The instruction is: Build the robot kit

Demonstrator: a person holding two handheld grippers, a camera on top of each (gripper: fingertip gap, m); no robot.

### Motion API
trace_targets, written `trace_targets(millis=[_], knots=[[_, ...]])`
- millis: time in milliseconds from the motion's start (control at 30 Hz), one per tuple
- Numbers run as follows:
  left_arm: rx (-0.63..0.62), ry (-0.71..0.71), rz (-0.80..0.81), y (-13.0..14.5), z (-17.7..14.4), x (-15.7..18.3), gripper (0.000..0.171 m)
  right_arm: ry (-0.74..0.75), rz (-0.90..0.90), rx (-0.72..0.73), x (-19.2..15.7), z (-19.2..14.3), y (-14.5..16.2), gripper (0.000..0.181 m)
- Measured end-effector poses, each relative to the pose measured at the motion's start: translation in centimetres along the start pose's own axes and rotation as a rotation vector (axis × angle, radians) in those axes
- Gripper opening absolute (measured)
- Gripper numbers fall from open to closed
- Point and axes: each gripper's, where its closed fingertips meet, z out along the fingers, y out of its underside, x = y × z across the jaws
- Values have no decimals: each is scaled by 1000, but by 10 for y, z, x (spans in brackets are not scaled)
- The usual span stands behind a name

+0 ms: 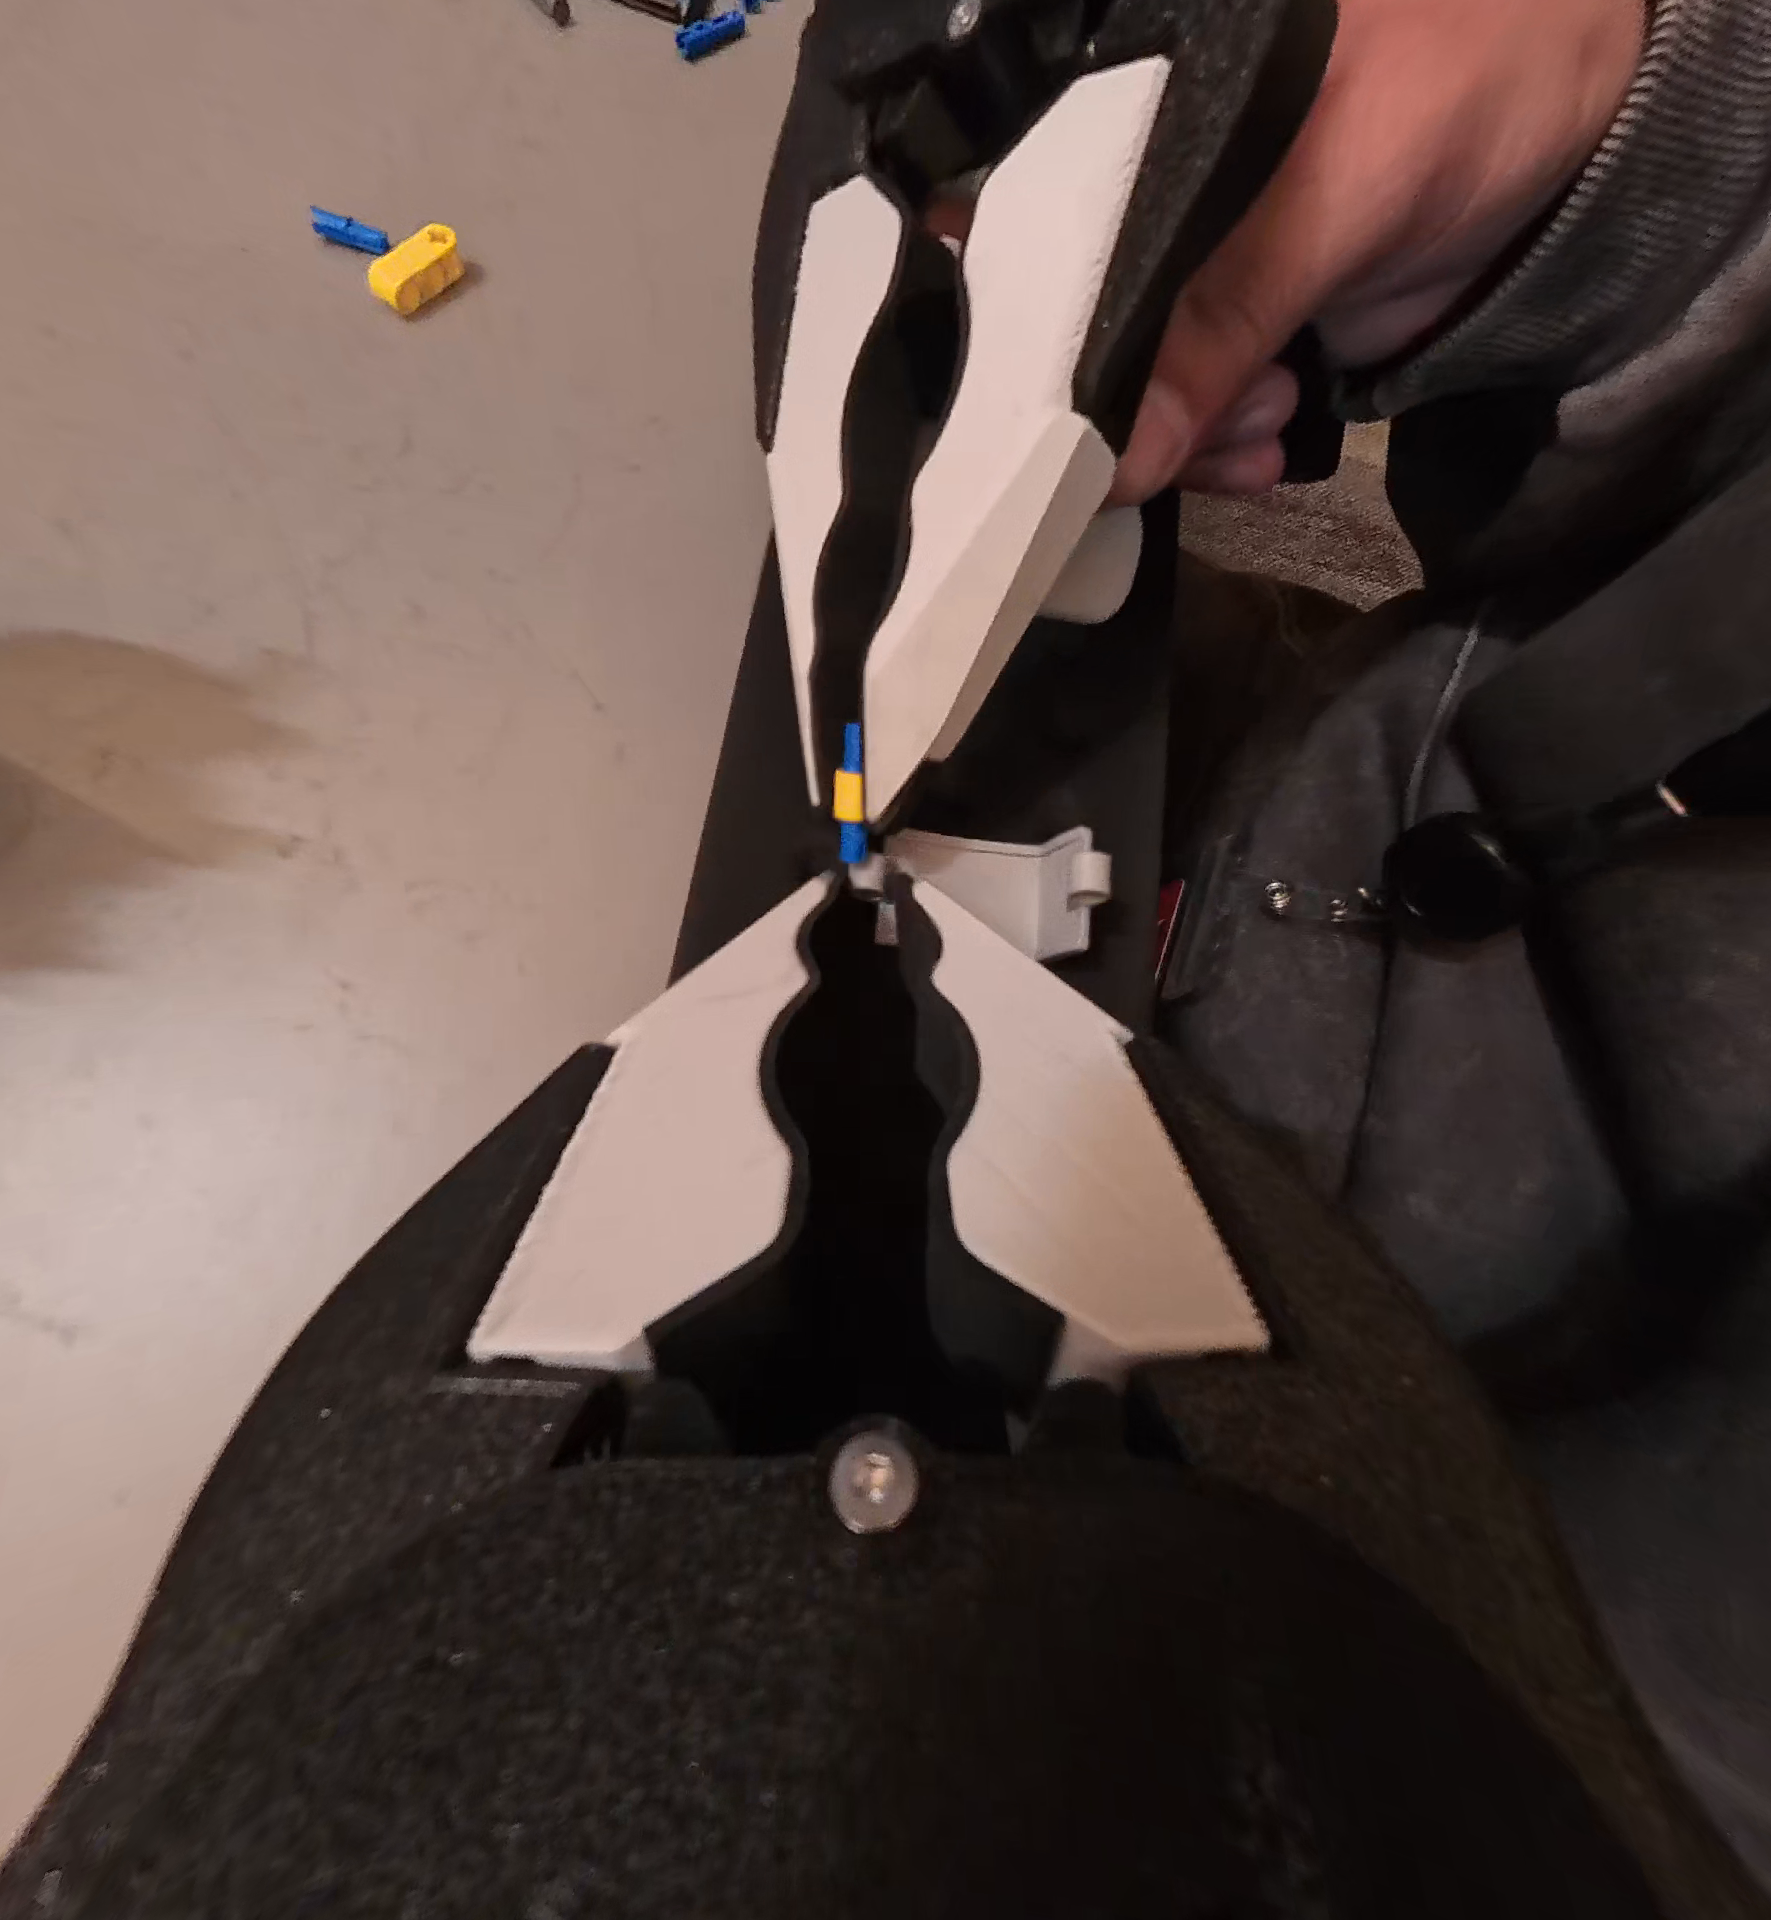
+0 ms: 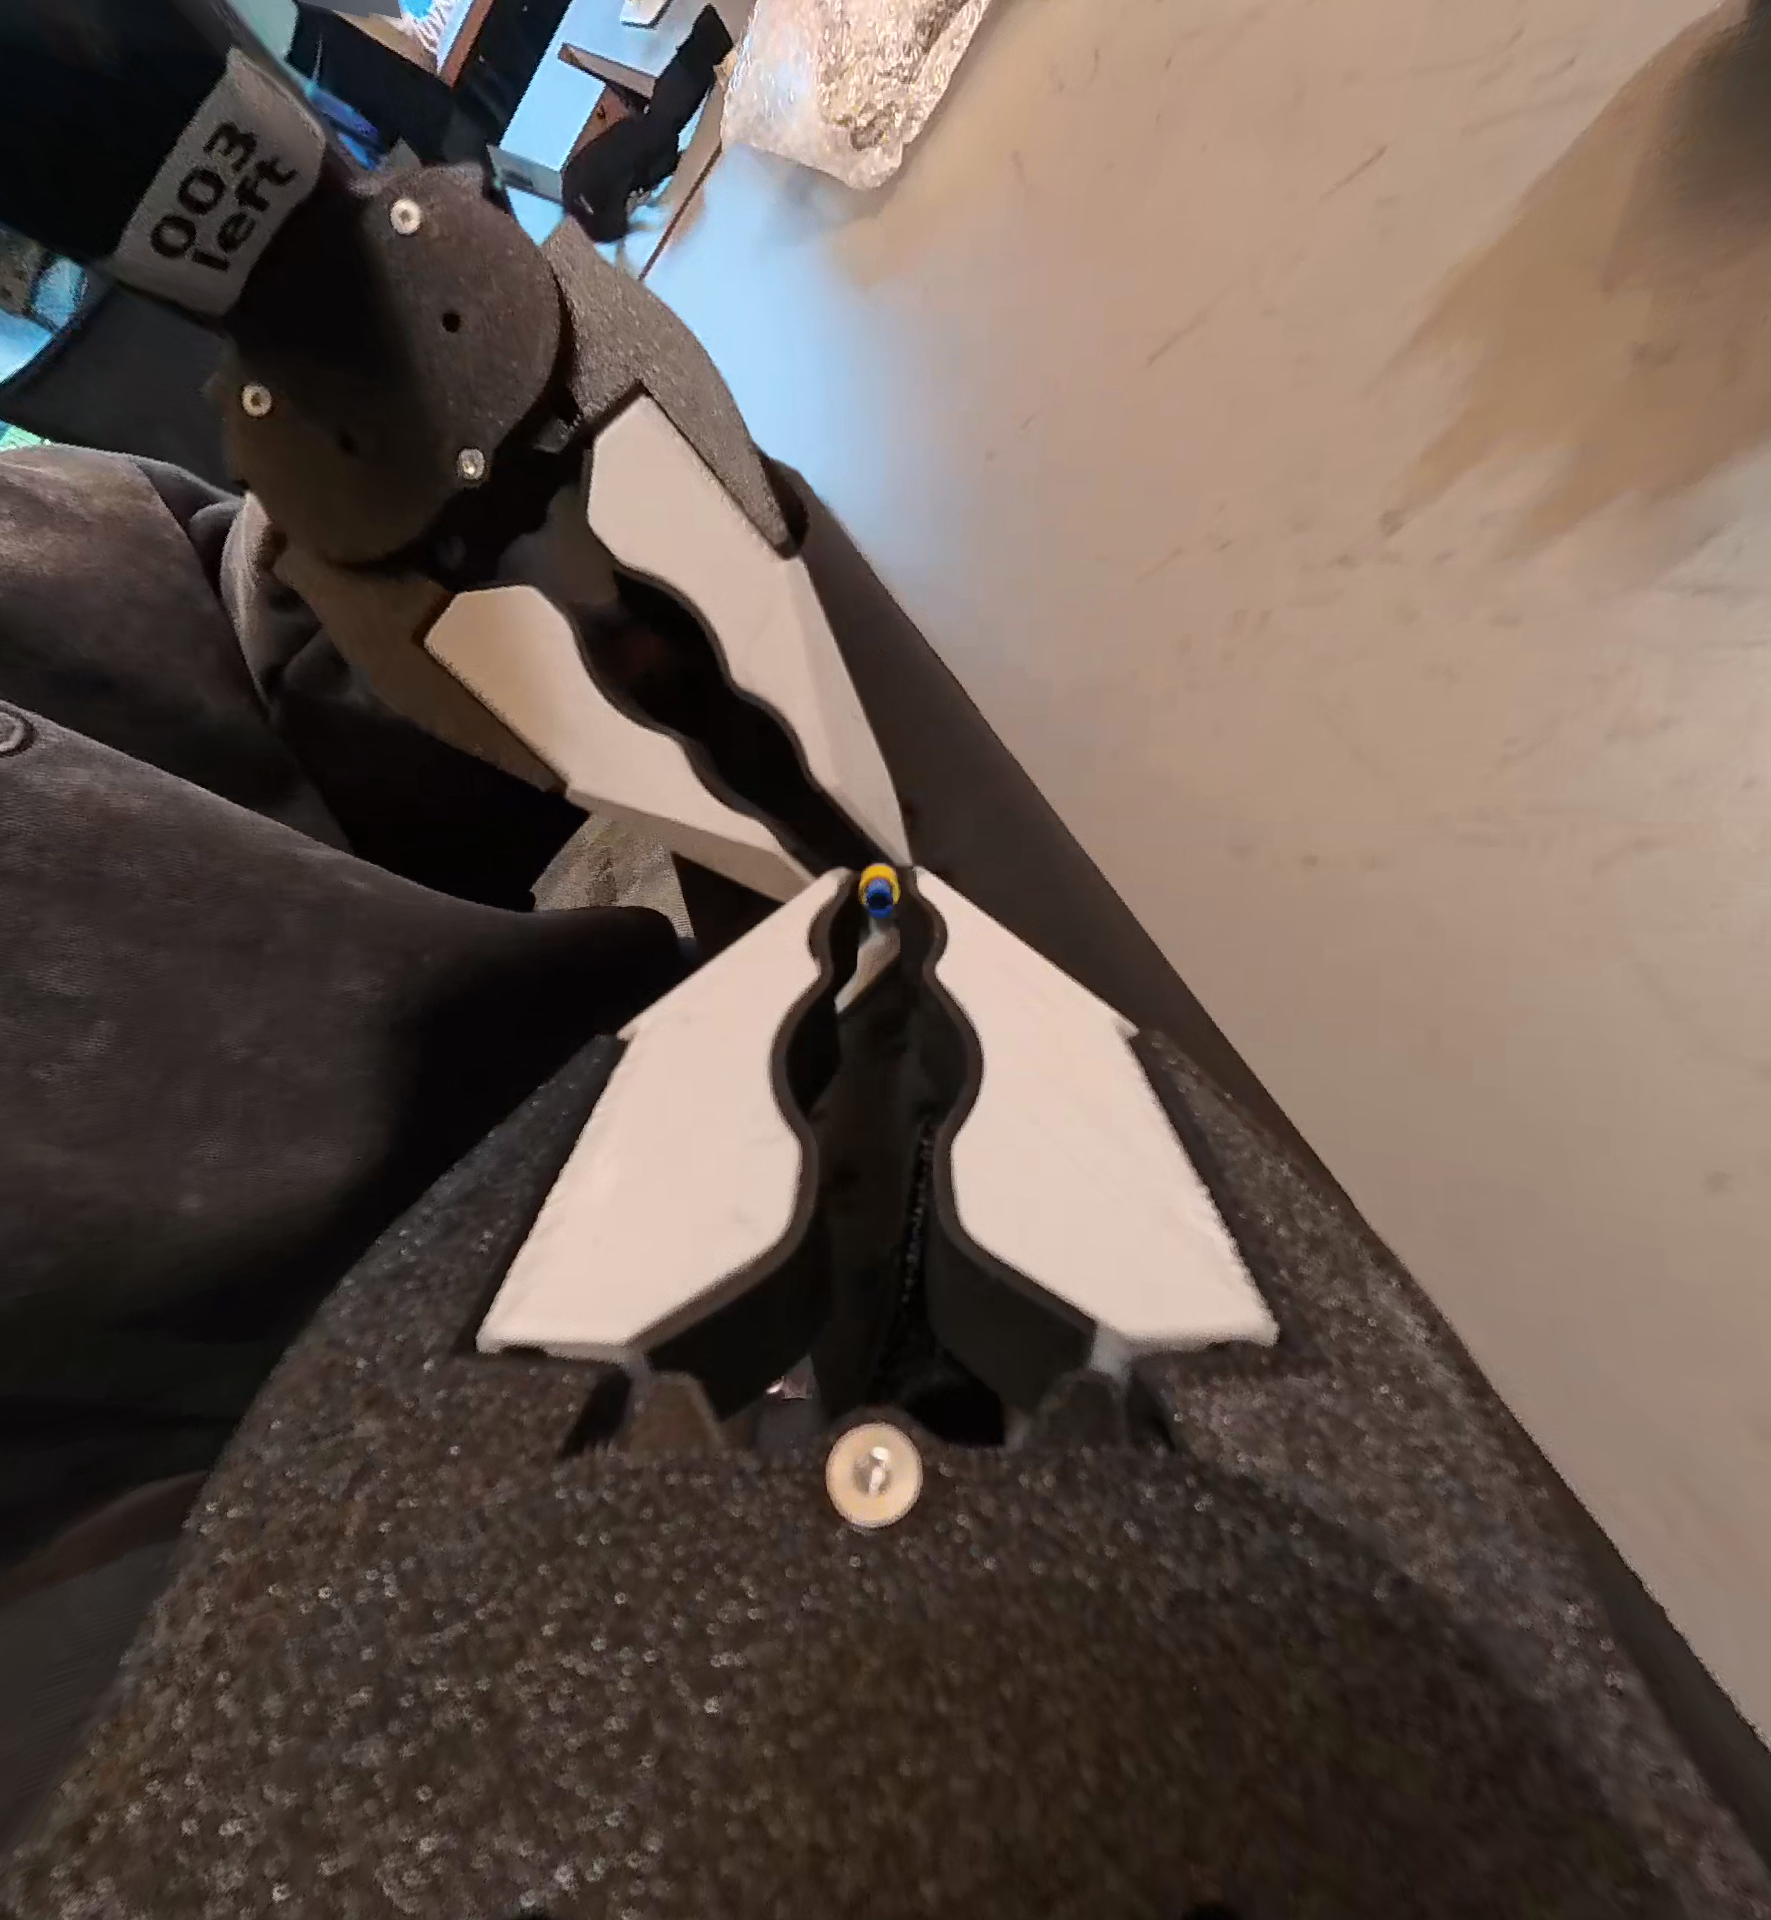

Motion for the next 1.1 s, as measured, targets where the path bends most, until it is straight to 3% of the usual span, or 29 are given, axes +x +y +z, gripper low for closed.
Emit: trace_targets(millis=[167,367,467,600,933,1100], knots=[[64,-36,23,-11,-3,-4,6,-4,27,53,3,-7,-7,7],[317,-29,-43,-41,-32,-10,5,-128,87,176,-8,-21,-27,7],[313,-18,-23,-41,-31,-6,5,-180,85,276,-13,-33,-42,6],[326,-4,-41,-45,-30,-7,5,-169,33,221,-18,-25,-34,7],[377,13,-57,-54,-31,-6,4,-209,66,263,-19,-31,-38,7],[597,73,-212,-82,-46,-11,5,-285,104,445,-26,-48,-59,6]])
